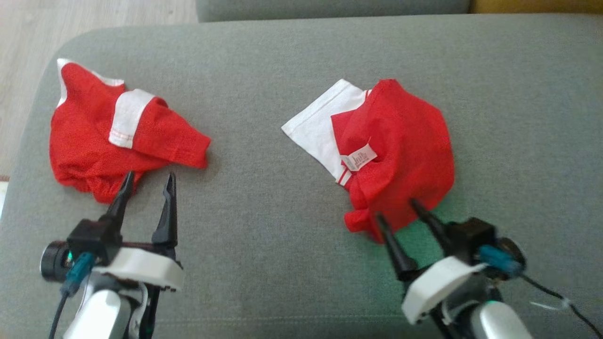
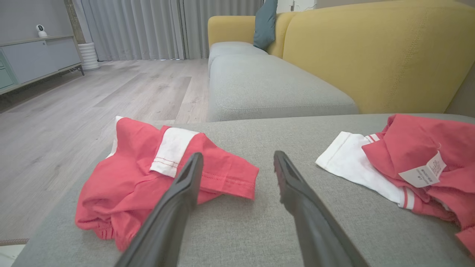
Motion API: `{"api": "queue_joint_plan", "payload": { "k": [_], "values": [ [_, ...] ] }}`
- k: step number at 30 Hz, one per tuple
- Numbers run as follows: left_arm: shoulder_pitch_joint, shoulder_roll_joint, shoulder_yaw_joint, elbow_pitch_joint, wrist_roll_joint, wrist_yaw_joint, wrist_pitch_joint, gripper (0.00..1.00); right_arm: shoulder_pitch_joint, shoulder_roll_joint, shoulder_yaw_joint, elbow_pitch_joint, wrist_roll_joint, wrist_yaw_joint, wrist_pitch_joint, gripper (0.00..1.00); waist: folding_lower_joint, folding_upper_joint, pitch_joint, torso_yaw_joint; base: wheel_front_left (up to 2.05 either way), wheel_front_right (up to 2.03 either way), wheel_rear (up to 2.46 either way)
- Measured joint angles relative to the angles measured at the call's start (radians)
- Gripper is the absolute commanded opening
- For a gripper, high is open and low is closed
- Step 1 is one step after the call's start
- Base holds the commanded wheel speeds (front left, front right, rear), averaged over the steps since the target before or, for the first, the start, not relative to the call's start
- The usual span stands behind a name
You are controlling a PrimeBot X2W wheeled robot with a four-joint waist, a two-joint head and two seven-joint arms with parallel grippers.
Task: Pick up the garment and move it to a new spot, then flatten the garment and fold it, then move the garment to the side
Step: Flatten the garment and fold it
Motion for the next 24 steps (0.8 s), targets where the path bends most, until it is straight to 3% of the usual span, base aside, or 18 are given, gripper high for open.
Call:
{"api": "queue_joint_plan", "payload": {
  "k": [4,16,17,18,24],
  "values": [
    [-0.032,-0.005,-0.003,0.004,0.000,-0.004,0.000,1.00,-0.047,0.000,0.060,0.034,-0.031,0.000,0.009,1.00,0.0000,0.0000,0.021,0.018,0.00,0.00,0.00],
    [-0.079,-0.024,-0.006,0.013,0.016,-0.029,0.000,1.00,-0.121,-0.002,0.027,0.105,-0.105,0.000,0.006,1.00,0.0001,0.0000,0.083,0.057,0.00,0.00,0.00],
    [-0.082,-0.026,-0.005,0.013,0.018,-0.030,0.000,1.00,-0.127,-0.002,0.020,0.111,-0.101,0.000,0.006,0.47,0.0001,0.0000,0.087,0.058,0.00,0.00,0.00],
    [-0.085,-0.030,-0.005,0.014,0.018,-0.034,0.000,1.00,-0.130,-0.002,0.015,0.114,-0.093,0.000,-0.003,0.00,0.0001,0.0000,0.091,0.059,0.00,0.00,0.00],
    [-0.097,-0.043,0.000,0.014,0.032,-0.048,0.000,1.00,-0.141,-0.002,-0.017,0.124,-0.043,0.000,-0.046,0.00,0.0001,0.0000,0.107,0.057,0.00,0.00,0.00]
  ]
}}
